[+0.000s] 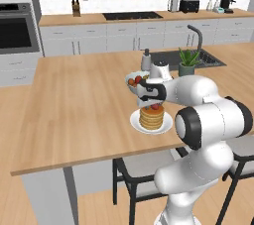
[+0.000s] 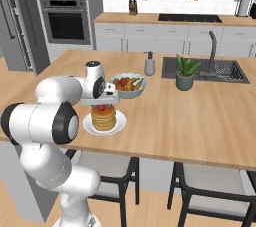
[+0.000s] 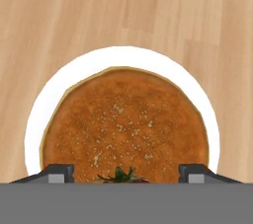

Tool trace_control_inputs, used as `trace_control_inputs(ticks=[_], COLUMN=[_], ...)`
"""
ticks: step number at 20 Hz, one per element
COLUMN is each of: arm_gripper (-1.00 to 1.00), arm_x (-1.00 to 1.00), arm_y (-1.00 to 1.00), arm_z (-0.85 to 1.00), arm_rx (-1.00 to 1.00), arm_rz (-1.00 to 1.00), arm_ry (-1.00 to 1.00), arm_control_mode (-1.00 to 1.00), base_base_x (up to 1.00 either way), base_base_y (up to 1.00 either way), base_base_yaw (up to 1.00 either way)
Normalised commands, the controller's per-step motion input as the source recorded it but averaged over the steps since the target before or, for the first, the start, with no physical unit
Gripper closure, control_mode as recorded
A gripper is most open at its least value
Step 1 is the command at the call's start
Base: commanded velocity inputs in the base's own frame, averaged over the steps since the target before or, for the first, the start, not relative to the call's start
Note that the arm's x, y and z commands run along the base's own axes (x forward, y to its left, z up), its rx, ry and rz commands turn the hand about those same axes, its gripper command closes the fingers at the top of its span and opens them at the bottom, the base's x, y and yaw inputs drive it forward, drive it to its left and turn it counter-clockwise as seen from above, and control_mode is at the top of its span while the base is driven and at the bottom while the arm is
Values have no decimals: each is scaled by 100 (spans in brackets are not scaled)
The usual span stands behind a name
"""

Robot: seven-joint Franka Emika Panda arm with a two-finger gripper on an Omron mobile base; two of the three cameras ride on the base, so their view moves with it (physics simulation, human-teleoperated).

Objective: Take the strawberry from the fridge and place it on top of the pancake, located on the dining counter.

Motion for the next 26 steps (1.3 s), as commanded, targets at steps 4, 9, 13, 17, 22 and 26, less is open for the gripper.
trace_control_inputs(ticks=[4, 9, 13, 17, 22, 26], arm_gripper=[-100, -100, -100, -100, -100, -100], arm_x=[0, -1, -8, -30, -85, -100], arm_y=[0, 0, 0, 0, 1, 32], arm_z=[0, 1, 44, 61, 69, 44], arm_rx=[0, 0, 0, 0, 0, 0], arm_rz=[0, 0, 0, 0, 0, 0], arm_ry=[0, 0, 0, 0, 0, 0], arm_control_mode=[-100, -100, -100, -100, -100, -100], base_base_x=[0, 0, 0, 0, 0, 0], base_base_y=[0, 0, 0, 0, 0, 0], base_base_yaw=[0, 0, 0, 0, 0, 0])
